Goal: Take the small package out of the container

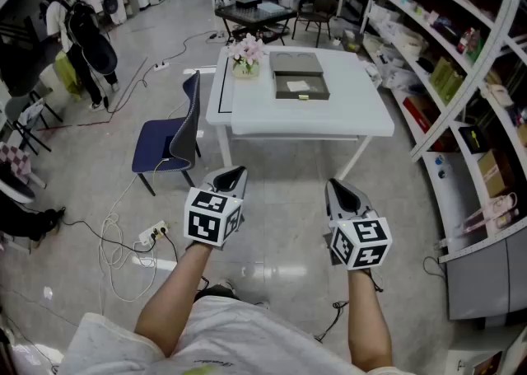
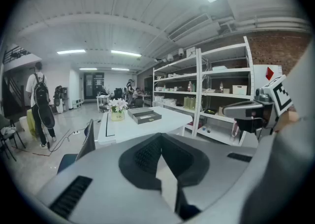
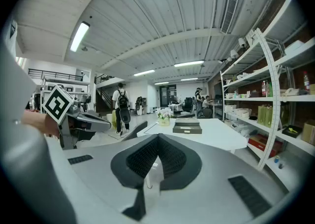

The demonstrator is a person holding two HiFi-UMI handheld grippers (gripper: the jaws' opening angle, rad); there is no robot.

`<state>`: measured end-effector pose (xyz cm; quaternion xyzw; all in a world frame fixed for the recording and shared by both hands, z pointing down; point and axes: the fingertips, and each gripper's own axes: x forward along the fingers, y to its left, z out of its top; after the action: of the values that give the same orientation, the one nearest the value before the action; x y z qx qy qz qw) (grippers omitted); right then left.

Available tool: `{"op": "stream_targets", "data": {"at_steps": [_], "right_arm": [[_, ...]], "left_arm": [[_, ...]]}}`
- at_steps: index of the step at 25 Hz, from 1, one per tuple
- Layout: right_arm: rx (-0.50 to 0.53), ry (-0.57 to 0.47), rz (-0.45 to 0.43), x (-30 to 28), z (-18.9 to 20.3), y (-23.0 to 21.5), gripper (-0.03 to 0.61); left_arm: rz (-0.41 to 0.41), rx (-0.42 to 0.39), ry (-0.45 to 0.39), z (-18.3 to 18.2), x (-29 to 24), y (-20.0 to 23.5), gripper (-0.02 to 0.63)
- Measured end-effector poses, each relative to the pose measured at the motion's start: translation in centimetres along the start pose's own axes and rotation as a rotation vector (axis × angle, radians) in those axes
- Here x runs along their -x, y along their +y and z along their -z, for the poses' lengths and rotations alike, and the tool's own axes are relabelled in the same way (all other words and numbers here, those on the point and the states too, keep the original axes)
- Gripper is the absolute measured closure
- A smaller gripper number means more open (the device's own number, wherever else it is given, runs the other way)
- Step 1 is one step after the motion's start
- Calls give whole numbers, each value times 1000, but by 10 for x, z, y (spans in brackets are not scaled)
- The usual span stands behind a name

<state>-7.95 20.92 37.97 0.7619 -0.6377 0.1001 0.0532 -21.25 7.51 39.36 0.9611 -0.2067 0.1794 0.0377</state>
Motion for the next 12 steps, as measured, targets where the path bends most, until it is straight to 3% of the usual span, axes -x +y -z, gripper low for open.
{"op": "stream_targets", "data": {"at_steps": [12], "right_arm": [[-1,16,75,-43,6,-22,574]], "left_arm": [[0,46,-23,-1,-37,28,609]]}}
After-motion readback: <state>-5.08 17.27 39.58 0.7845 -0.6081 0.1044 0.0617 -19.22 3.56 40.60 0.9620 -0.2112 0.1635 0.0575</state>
